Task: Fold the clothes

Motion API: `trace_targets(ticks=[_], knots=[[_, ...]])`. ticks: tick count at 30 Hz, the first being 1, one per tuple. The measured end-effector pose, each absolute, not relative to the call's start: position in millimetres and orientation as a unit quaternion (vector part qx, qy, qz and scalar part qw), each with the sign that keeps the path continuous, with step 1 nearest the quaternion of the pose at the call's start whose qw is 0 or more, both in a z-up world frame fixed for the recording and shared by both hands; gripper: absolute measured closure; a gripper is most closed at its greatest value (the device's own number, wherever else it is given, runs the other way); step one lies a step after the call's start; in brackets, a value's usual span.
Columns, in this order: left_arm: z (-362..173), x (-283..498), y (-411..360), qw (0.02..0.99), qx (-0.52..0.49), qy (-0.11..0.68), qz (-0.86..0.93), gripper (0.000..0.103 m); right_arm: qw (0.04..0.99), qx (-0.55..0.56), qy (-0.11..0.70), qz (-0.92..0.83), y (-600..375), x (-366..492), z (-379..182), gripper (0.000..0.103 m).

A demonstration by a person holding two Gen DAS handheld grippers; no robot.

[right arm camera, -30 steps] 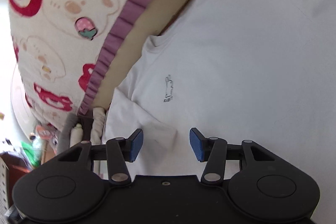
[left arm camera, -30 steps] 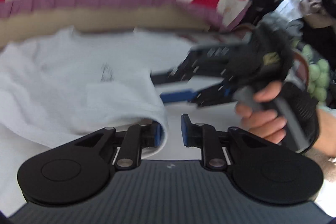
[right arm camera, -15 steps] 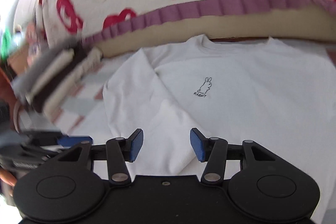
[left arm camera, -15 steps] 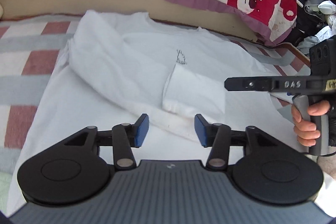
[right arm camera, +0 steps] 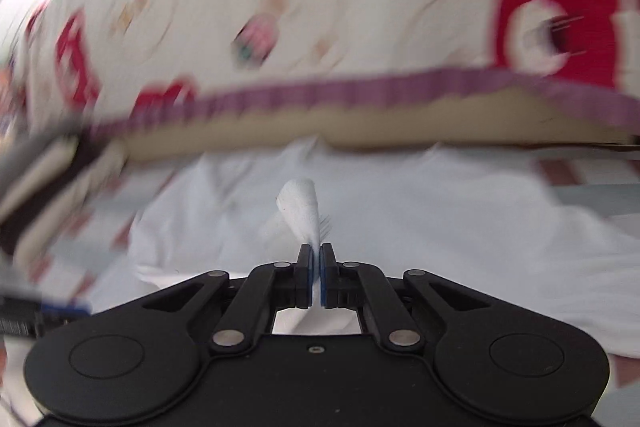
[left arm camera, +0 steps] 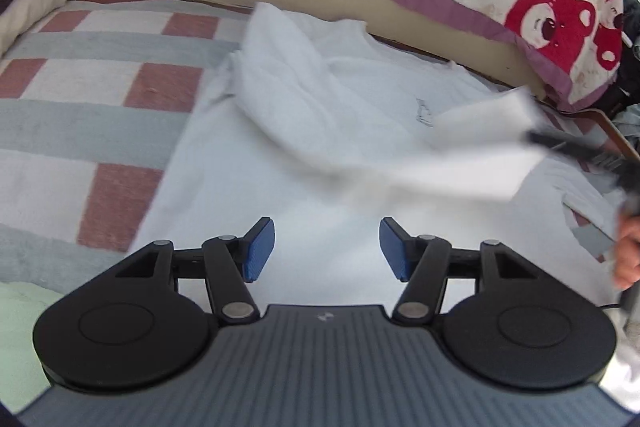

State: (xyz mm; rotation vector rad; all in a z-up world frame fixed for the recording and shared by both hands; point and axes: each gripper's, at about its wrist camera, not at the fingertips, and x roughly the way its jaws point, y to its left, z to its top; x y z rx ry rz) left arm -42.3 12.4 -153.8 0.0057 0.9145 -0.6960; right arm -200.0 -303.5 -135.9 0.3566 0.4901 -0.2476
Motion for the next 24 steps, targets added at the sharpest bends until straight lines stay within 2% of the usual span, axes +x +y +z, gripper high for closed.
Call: trace_targets(ticks=[2, 3, 5, 8, 12, 15, 16, 18, 22, 23, 24], knots=[[-156.0, -40.6, 14.1, 0.849, 0.033, 0.423, -0.316, 0.046, 0.945, 0.215, 0.176, -0.173, -327.6, -231.2, -123.1, 0.099], [-156.6, -39.8, 14.0, 0.853, 0.047, 0.417, -0.31, 0.046, 0.937, 0.256, 0.154, -0.182, -342.0, -243.3, -134.1, 0.096], [-155.4, -37.6, 11.0, 0.861, 0.077, 0.4, -0.304, 0.046, 0.899, 0.327, 0.19, -0.223, -368.4, -252.0, -162.0, 0.096], [-149.8, -31.2, 1.3, 0.871, 0.125, 0.36, -0.309, 0.045, 0.874, 0.397, 0.185, -0.213, -384.6, -257.9, -177.0, 0.096], [-149.5, -13.4, -26.1, 0.877, 0.22, 0.294, -0.31, 0.035, 0.869, 0.409, 0.197, -0.198, -381.8, -242.3, -181.4, 0.095], [-156.8, 6.0, -52.0, 0.87, 0.299, 0.256, -0.297, 0.035, 0.857, 0.422, 0.22, -0.197, -379.2, -235.9, -194.4, 0.093], [-160.9, 14.6, -58.2, 0.868, 0.307, 0.258, -0.294, 0.035, 0.853, 0.428, 0.226, -0.194, -378.5, -235.1, -198.6, 0.09], [-168.9, 31.2, -68.7, 0.865, 0.313, 0.268, -0.287, 0.035, 0.844, 0.444, 0.233, -0.192, -382.4, -238.0, -206.2, 0.068], [-180.7, 51.1, -82.0, 0.865, 0.302, 0.28, -0.286, 0.036, 0.83, 0.473, 0.236, -0.179, -392.4, -231.4, -217.9, 0.061], [-180.8, 55.4, -82.8, 0.869, 0.285, 0.285, -0.289, 0.049, 0.826, 0.478, 0.238, -0.179, -394.5, -228.3, -221.1, 0.058], [-179.0, 60.0, -82.3, 0.874, 0.268, 0.29, -0.284, 0.083, 0.825, 0.479, 0.242, -0.179, -396.2, -224.2, -223.9, 0.055]])
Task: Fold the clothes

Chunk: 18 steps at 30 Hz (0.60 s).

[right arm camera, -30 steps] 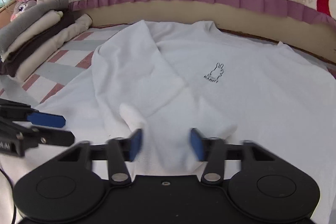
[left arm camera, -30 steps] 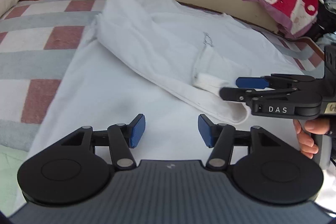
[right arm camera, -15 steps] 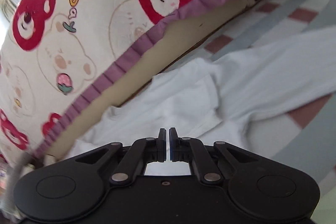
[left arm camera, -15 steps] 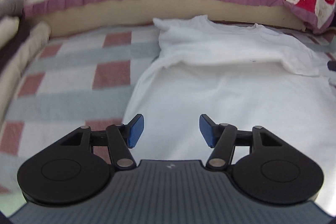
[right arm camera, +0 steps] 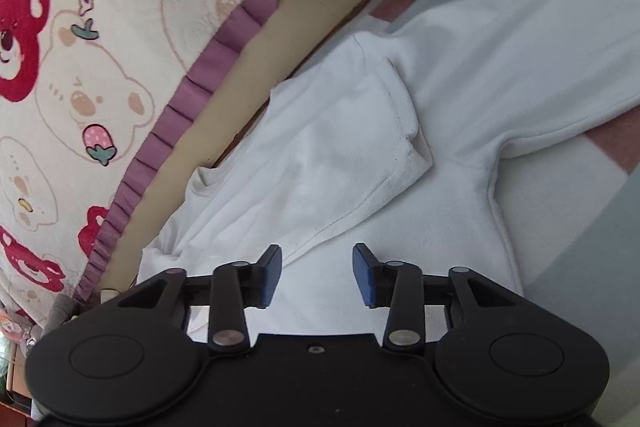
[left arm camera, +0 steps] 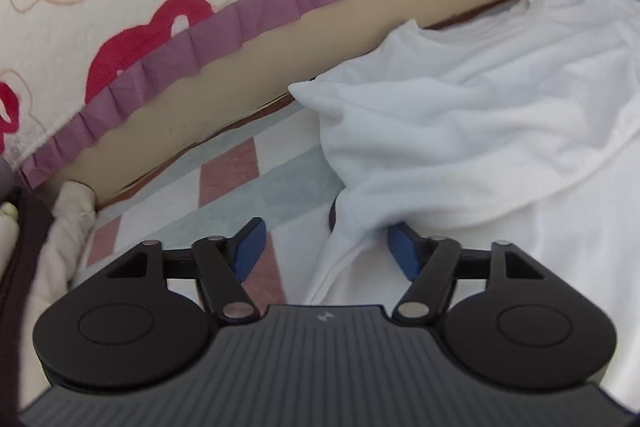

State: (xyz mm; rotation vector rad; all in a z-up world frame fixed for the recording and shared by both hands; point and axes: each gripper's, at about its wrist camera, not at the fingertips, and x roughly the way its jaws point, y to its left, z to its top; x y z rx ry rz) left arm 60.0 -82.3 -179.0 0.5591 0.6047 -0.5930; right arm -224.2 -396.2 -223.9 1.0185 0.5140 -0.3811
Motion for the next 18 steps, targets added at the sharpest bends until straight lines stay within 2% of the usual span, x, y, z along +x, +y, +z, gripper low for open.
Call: trace_targets(ticks=[1, 5, 7, 10, 12, 16, 18], knots=[[-176.7, 64.7, -81.6, 0.88, 0.251, 0.294, -0.277, 0.094, 0.823, 0.479, 0.246, -0.18, -397.8, -220.1, -226.8, 0.055], [-168.0, 64.9, -66.8, 0.914, 0.187, 0.285, -0.221, 0.092, 0.828, 0.47, 0.243, -0.186, -398.5, -221.5, -224.8, 0.055], [-176.9, 60.6, -69.9, 0.902, 0.219, 0.299, -0.224, 0.093, 0.825, 0.477, 0.239, -0.188, -401.4, -224.0, -227.5, 0.058], [-182.0, 55.2, -69.0, 0.882, 0.256, 0.32, -0.233, 0.091, 0.815, 0.498, 0.229, -0.188, -406.4, -226.8, -227.5, 0.056], [-176.8, 55.6, -61.7, 0.871, 0.256, 0.344, -0.241, 0.085, 0.812, 0.509, 0.216, -0.188, -409.3, -231.8, -223.9, 0.053], [-137.2, 66.3, -31.5, 0.827, 0.205, 0.44, -0.284, 0.077, 0.814, 0.522, 0.191, -0.17, -416.6, -235.6, -203.5, 0.052], [-107.1, 72.4, -25.8, 0.81, 0.215, 0.464, -0.288, 0.074, 0.825, 0.498, 0.214, -0.159, -419.9, -220.5, -187.0, 0.052]])
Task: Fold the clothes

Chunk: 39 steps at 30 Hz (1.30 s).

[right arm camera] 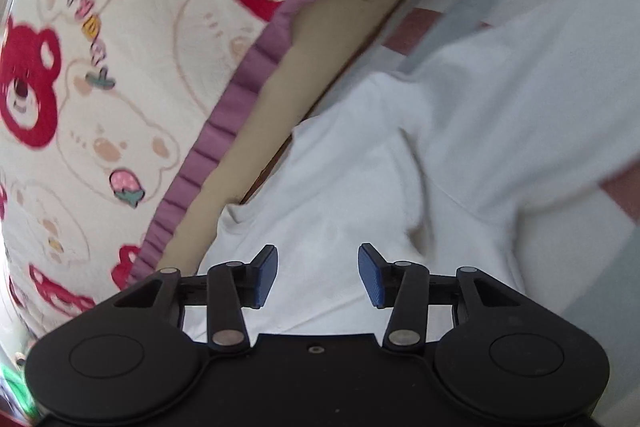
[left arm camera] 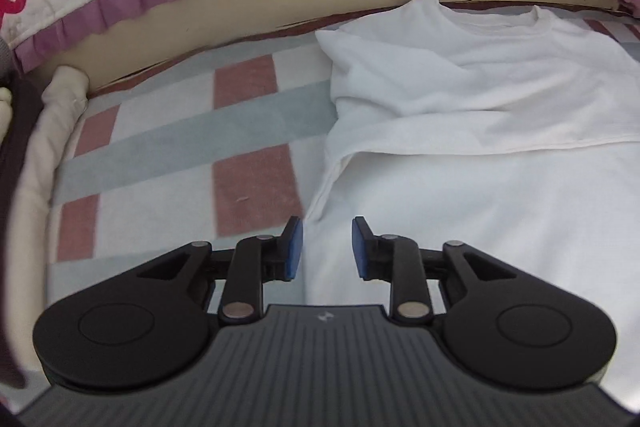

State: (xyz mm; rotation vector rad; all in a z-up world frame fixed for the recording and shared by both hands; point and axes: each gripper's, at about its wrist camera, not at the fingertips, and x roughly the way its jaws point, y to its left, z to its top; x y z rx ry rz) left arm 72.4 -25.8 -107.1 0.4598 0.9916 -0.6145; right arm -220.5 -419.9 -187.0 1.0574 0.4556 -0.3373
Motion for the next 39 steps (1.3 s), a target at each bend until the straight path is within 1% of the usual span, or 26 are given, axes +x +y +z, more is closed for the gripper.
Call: trace_targets(ticks=[1, 2, 4, 5, 6, 7, 10, 14, 18, 21, 22, 23, 26, 28, 29, 31, 32, 33, 34, 35, 39], knots=[[-91.1, 74.6, -26.6, 0.803, 0.229, 0.467, -0.291, 0.073, 0.839, 0.467, 0.234, -0.153, -421.1, -206.9, -177.5, 0.052], [-72.4, 76.1, -30.0, 0.798, 0.248, 0.462, -0.297, 0.071, 0.852, 0.433, 0.254, -0.147, -422.3, -192.7, -167.9, 0.052], [-37.7, 75.4, -41.1, 0.794, 0.284, 0.438, -0.311, 0.058, 0.879, 0.352, 0.291, -0.136, -423.2, -161.6, -148.5, 0.052], [-23.8, 74.9, -47.5, 0.796, 0.294, 0.422, -0.319, 0.049, 0.892, 0.311, 0.3, -0.131, -424.8, -150.2, -143.7, 0.052], [-14.7, 72.9, -54.5, 0.799, 0.303, 0.403, -0.328, 0.042, 0.904, 0.269, 0.308, -0.124, -426.6, -139.4, -139.6, 0.052], [-10.5, 71.0, -62.8, 0.804, 0.31, 0.383, -0.332, 0.041, 0.912, 0.248, 0.302, -0.125, -429.2, -135.6, -140.1, 0.052], [-23.5, 77.5, -92.9, 0.818, 0.291, 0.362, -0.338, 0.04, 0.912, 0.254, 0.287, -0.144, -445.0, -143.3, -158.9, 0.052], [-64.9, 110.6, -132.4, 0.85, 0.229, 0.355, -0.313, 0.04, 0.904, 0.223, 0.322, -0.17, -460.7, -145.2, -180.5, 0.052], [-111.5, 150.8, -145.7, 0.874, 0.178, 0.375, -0.254, 0.04, 0.896, 0.23, 0.337, -0.176, -471.7, -145.6, -189.0, 0.052], [-146.9, 179.0, -147.1, 0.865, 0.159, 0.415, -0.232, 0.041, 0.893, 0.226, 0.347, -0.176, -474.7, -141.1, -196.7, 0.052], [-155.4, 188.3, -145.6, 0.861, 0.14, 0.429, -0.232, 0.041, 0.894, 0.221, 0.346, -0.179, -474.8, -140.3, -198.6, 0.052], [-160.5, 196.8, -140.9, 0.861, 0.1, 0.44, -0.234, 0.041, 0.895, 0.22, 0.345, -0.179, -475.4, -139.7, -198.7, 0.051], [-174.1, 219.4, -126.2, 0.852, -0.027, 0.465, -0.241, 0.04, 0.897, 0.223, 0.342, -0.168, -477.1, -139.5, -194.5, 0.063], [-184.9, 230.1, -120.9, 0.834, -0.089, 0.481, -0.257, 0.04, 0.898, 0.228, 0.34, -0.162, -478.4, -139.6, -193.8, 0.063], [-188.2, 231.4, -122.7, 0.831, -0.09, 0.481, -0.264, 0.04, 0.898, 0.227, 0.341, -0.162, -478.5, -139.6, -194.2, 0.063], [-190.9, 228.7, -130.5, 0.837, -0.06, 0.471, -0.272, 0.039, 0.897, 0.226, 0.344, -0.161, -478.8, -139.5, -195.0, 0.063], [-190.8, 225.4, -135.5, 0.844, -0.034, 0.463, -0.268, 0.041, 0.897, 0.226, 0.345, -0.16, -478.9, -139.5, -195.3, 0.063], [-190.4, 221.8, -140.3, 0.848, -0.01, 0.457, -0.268, 0.049, 0.897, 0.223, 0.346, -0.161, -478.5, -139.2, -195.1, 0.063], [-189.7, 218.0, -145.0, 0.85, 0.014, 0.451, -0.27, 0.061, 0.897, 0.221, 0.347, -0.163, -477.9, -139.0, -195.0, 0.063], [-189.1, 214.2, -149.7, 0.853, 0.037, 0.445, -0.271, 0.097, 0.898, 0.216, 0.348, -0.164, -476.5, -138.8, -195.1, 0.063], [-156.9, 202.6, -158.0, 0.87, 0.118, 0.361, -0.315, 0.097, 0.904, 0.158, 0.356, -0.175, -462.5, -136.3, -195.6, 0.062]])
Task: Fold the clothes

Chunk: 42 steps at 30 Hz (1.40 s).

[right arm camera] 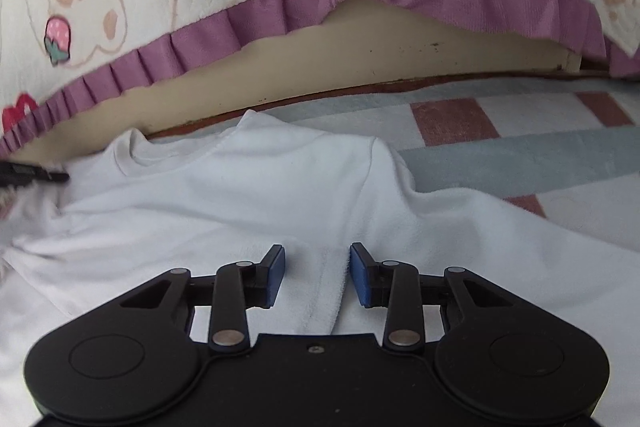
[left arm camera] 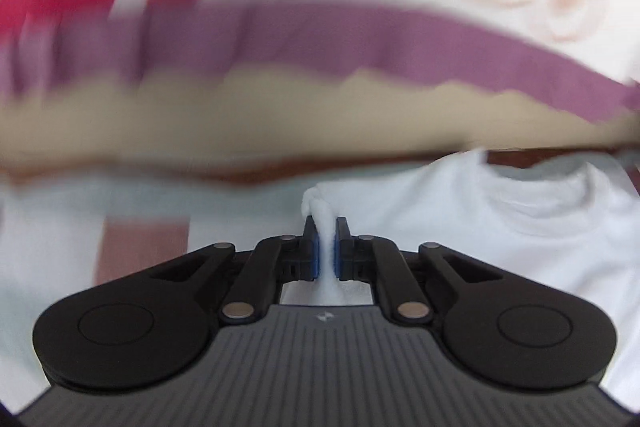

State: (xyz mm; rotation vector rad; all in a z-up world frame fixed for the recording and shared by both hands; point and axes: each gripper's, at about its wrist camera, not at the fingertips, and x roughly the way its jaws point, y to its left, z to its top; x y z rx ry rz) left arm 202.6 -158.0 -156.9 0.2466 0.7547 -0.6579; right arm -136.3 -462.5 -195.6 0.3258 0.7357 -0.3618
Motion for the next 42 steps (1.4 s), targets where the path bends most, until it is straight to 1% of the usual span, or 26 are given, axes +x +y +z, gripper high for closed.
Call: trace_targets(ticks=[2, 4, 7, 9, 11, 13, 14, 15, 16, 17, 20, 22, 25, 28, 30, 32, 36, 38, 40, 41, 42], knots=[[-143.9, 216.4, -150.3, 0.878, 0.105, 0.355, -0.303, 0.096, 0.907, 0.122, 0.363, -0.177, -454.2, -132.9, -195.7, 0.062], [-142.9, 224.4, -146.6, 0.887, 0.093, 0.351, -0.285, 0.098, 0.908, 0.095, 0.367, -0.179, -448.4, -129.9, -196.1, 0.061], [-156.4, 228.4, -150.8, 0.888, 0.097, 0.356, -0.274, 0.098, 0.908, 0.088, 0.367, -0.18, -448.8, -129.1, -195.2, 0.06], [-166.0, 226.2, -151.3, 0.89, 0.086, 0.362, -0.263, 0.098, 0.908, 0.092, 0.367, -0.183, -451.6, -129.9, -194.5, 0.056], [-170.4, 218.3, -152.7, 0.896, 0.092, 0.357, -0.247, 0.095, 0.907, 0.102, 0.366, -0.184, -455.2, -131.4, -194.6, 0.052], [-166.1, 200.9, -155.7, 0.907, 0.127, 0.335, -0.222, 0.086, 0.906, 0.117, 0.364, -0.183, -459.5, -133.2, -195.2, 0.052], [-162.3, 188.7, -158.0, 0.914, 0.15, 0.316, -0.206, 0.073, 0.906, 0.116, 0.365, -0.178, -459.7, -133.3, -195.1, 0.054], [-157.1, 173.5, -159.8, 0.922, 0.165, 0.294, -0.193, 0.058, 0.908, 0.105, 0.367, -0.169, -457.3, -132.8, -194.5, 0.071], [-152.6, 158.1, -161.0, 0.926, 0.174, 0.271, -0.198, 0.054, 0.91, 0.082, 0.374, -0.156, -451.2, -131.1, -193.5, 0.087], [-149.8, 144.8, -162.7, 0.921, 0.187, 0.258, -0.226, 0.054, 0.91, 0.052, 0.381, -0.152, -441.9, -128.8, -192.7, 0.092], [-156.2, 118.1, -171.8, 0.871, 0.238, 0.285, -0.321, 0.055, 0.915, -0.02, 0.377, -0.144, -419.2, -125.8, -186.7, 0.096], [-165.3, 102.6, -175.8, 0.84, 0.266, 0.308, -0.359, 0.055, 0.922, -0.037, 0.349, -0.167, -418.9, -128.6, -175.0, 0.096], [-180.7, 92.5, -169.6, 0.822, 0.254, 0.351, -0.37, 0.055, 0.931, 0.009, 0.311, -0.193, -438.7, -134.0, -159.7, 0.097], [-187.7, 88.2, -153.6, 0.834, 0.216, 0.373, -0.343, 0.055, 0.923, 0.047, 0.332, -0.189, -455.1, -131.6, -175.0, 0.097], [-187.4, 87.2, -136.3, 0.842, 0.204, 0.381, -0.324, 0.049, 0.918, 0.07, 0.345, -0.18, -458.6, -135.2, -187.6, 0.097], [-185.7, 91.5, -129.3, 0.849, 0.21, 0.379, -0.302, 0.049, 0.916, 0.093, 0.348, -0.176, -465.0, -135.9, -193.4, 0.096], [-183.4, 97.3, -116.2, 0.872, 0.21, 0.378, -0.23, 0.045, 0.907, 0.18, 0.334, -0.182, -484.9, -144.4, -199.3, 0.095], [-181.7, 98.5, -115.7, 0.877, 0.213, 0.38, -0.2, 0.041, 0.893, 0.226, 0.333, -0.201, -498.9, -151.6, -203.0, 0.095], [-178.8, 101.2, -120.6, 0.878, 0.217, 0.386, -0.18, 0.041, 0.875, 0.291, 0.32, -0.219, -514.6, -168.7, -201.6, 0.095], [-177.2, 98.9, -123.8, 0.879, 0.223, 0.382, -0.178, 0.043, 0.866, 0.325, 0.31, -0.221, -520.9, -177.3, -199.6, 0.091], [-176.4, 95.1, -127.6, 0.879, 0.229, 0.374, -0.186, 0.043, 0.86, 0.356, 0.295, -0.216, -523.3, -185.7, -196.5, 0.084]])
